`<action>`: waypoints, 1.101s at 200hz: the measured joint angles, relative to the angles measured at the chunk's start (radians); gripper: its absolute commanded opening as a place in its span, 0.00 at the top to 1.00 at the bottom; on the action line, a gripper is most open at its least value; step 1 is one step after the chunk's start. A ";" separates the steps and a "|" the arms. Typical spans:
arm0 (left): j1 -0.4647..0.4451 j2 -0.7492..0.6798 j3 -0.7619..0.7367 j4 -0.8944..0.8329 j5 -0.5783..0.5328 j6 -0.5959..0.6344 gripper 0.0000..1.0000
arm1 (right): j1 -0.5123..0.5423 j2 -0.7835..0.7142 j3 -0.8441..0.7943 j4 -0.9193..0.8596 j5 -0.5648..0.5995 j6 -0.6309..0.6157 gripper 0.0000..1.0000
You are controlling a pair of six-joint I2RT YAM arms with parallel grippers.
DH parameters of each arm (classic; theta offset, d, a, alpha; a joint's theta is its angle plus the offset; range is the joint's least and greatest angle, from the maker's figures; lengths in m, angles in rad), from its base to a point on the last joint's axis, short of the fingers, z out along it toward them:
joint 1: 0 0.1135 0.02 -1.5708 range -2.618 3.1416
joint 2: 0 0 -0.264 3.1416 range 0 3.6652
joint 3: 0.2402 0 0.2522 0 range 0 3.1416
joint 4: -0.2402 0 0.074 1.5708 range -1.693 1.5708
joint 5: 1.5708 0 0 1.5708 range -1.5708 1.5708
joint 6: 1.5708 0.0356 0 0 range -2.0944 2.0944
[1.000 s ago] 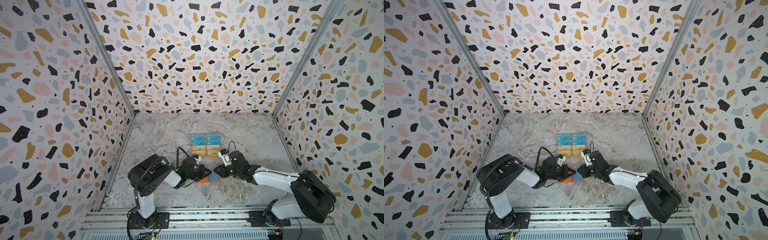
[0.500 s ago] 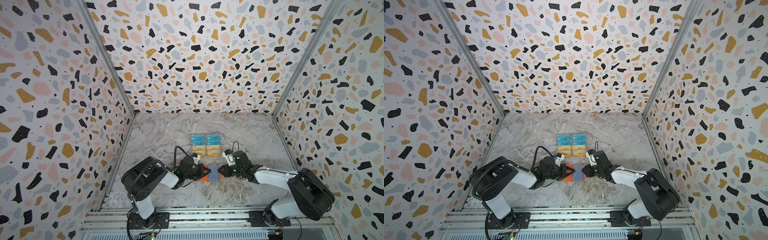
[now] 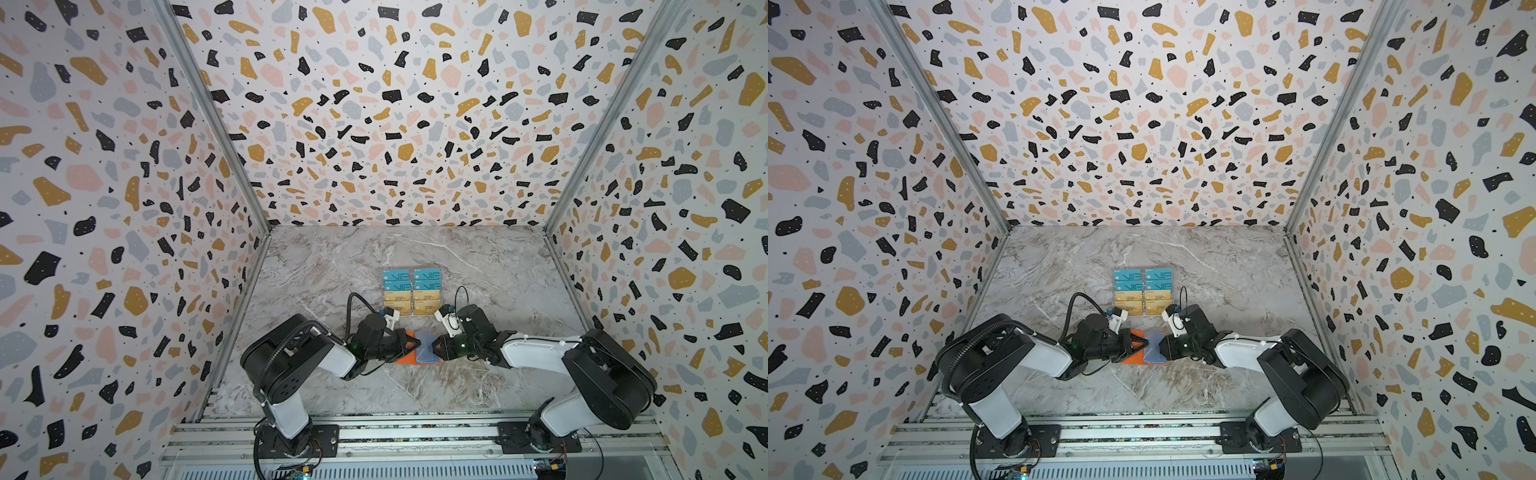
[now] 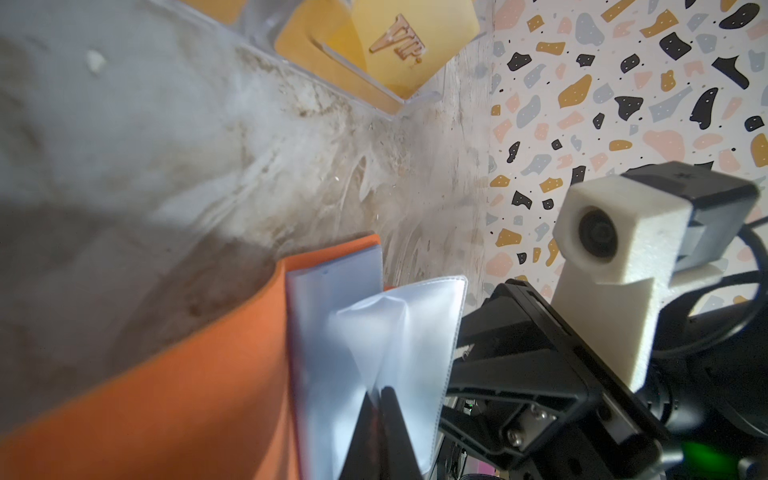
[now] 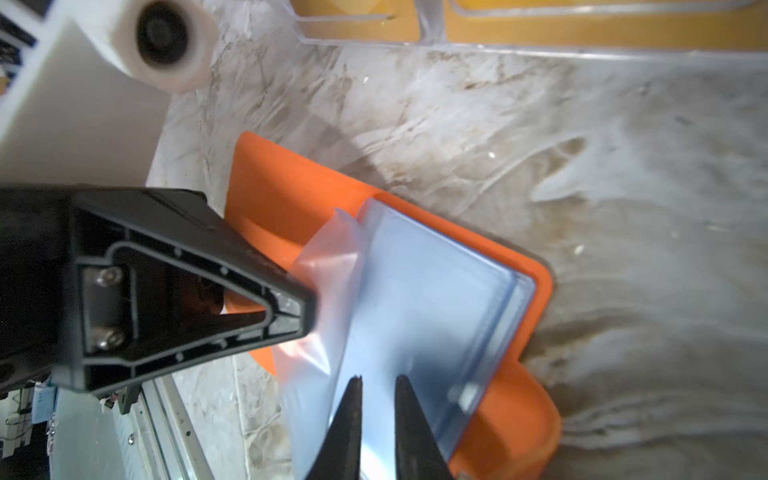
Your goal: Put the credit cards into the card holder
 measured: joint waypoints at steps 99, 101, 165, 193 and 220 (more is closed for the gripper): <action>0.000 -0.178 0.038 -0.239 -0.029 0.061 0.36 | 0.004 0.000 0.007 0.044 -0.054 -0.006 0.82; 0.000 -0.183 0.042 -0.252 -0.032 0.065 0.36 | 0.004 0.000 0.007 0.045 -0.055 -0.006 0.82; 0.040 -0.463 0.123 -0.666 -0.188 0.193 0.51 | 0.066 0.061 0.060 0.082 -0.078 -0.006 0.82; 0.064 -0.540 0.124 -0.764 -0.225 0.214 0.59 | 0.092 0.113 0.077 0.122 -0.081 0.002 0.83; 0.067 -0.533 0.129 -0.815 -0.225 0.222 0.67 | 0.095 0.177 0.109 0.135 -0.079 0.013 0.85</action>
